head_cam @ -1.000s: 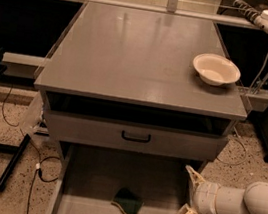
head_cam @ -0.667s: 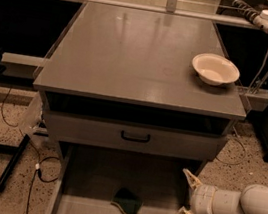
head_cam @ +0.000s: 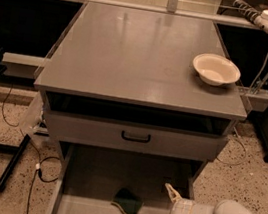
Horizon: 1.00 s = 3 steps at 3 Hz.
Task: Pick sponge from middle drawer and place on counter
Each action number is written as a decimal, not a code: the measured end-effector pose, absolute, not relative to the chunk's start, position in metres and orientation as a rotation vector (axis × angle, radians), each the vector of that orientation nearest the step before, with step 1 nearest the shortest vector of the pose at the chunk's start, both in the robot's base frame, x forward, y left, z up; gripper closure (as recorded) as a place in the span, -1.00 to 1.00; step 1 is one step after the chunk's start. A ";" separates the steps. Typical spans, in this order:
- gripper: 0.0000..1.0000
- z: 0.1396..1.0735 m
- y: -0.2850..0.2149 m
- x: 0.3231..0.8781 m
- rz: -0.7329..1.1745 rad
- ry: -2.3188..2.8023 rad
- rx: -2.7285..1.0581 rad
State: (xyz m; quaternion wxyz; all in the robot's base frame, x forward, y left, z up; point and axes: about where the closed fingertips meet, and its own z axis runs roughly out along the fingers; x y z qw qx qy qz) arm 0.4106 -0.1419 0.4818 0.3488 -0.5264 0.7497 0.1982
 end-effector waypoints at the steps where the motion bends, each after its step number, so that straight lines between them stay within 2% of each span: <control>1: -1.00 0.441 -0.125 0.406 0.547 1.935 -1.333; 3: -1.00 0.382 -0.104 0.418 0.553 1.906 -1.294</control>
Offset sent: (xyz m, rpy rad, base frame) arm 0.0009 0.0369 -0.1231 0.0812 -0.0057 -0.0395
